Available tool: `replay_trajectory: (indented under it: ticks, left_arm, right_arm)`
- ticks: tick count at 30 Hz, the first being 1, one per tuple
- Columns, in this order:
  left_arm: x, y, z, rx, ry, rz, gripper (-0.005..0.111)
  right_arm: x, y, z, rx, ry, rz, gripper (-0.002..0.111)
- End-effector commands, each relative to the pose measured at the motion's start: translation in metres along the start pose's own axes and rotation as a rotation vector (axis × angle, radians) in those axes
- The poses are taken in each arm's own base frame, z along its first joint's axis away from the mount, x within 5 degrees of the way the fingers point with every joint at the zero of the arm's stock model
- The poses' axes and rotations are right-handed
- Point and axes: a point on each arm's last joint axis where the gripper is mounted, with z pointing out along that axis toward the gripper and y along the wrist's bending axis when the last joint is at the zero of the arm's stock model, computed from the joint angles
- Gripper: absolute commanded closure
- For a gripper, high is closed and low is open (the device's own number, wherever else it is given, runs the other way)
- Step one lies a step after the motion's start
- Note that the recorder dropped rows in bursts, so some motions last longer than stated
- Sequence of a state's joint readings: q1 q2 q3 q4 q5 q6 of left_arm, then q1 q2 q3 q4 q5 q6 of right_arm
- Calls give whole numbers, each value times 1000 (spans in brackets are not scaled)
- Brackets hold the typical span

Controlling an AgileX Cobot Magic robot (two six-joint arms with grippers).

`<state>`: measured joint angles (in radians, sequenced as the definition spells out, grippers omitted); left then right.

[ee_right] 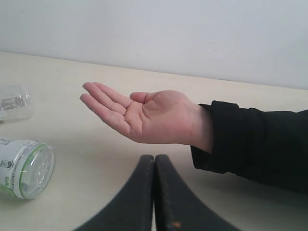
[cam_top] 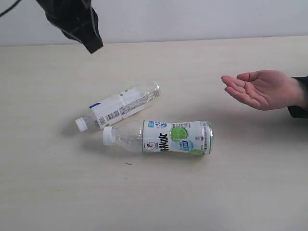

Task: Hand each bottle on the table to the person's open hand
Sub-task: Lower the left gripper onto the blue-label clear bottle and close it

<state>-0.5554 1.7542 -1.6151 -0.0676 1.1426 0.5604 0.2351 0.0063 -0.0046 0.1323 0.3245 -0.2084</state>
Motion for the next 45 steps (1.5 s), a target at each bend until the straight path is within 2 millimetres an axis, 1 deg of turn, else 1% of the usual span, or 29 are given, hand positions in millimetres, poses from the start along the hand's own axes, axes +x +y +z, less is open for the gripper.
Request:
replay_trajectory:
  ticks: [1,3,5,8,11,13,14,18,26,33,38,45]
  left_arm:
    - [-6,1,38,80,69,-28,107]
    - [-7,0,56,121,91,3,105]
    - [-7,0,69,140,100,42,95]
    - [-9,3,83,131,88,67,67]
    - [-14,6,93,97,44,66,27]
    - [-15,8,97,88,33,64,13]
    - [-15,8,99,89,35,64,11]
    - [-14,8,107,91,52,67,12]
    - [-12,10,135,89,72,68,12]
    - [-10,11,151,88,82,68,12]
    - [-5,13,168,72,120,95,12]
    - [-7,14,171,57,100,91,12]
  right_arm:
    - [0,0,0,6,-13,-3,108]
    - [0,0,0,6,-13,-3,108]
    - [0,0,0,6,-13,-3,108]
    - [0,0,0,6,-13,-3,108]
    - [0,0,0,6,-13,-3,108]
    - [0,0,0,6,-13,-3,108]
    - [0,0,0,6,-13,-3,108]
    - [0,0,0,6,-13,-3,108]
    - [0,0,0,6,-13,-3,108]
    - [0,0,0,6,-13,-3,108]
    - [0,0,0,6,-13,-3,108]
    - [0,0,0,6,-13,-3,108]
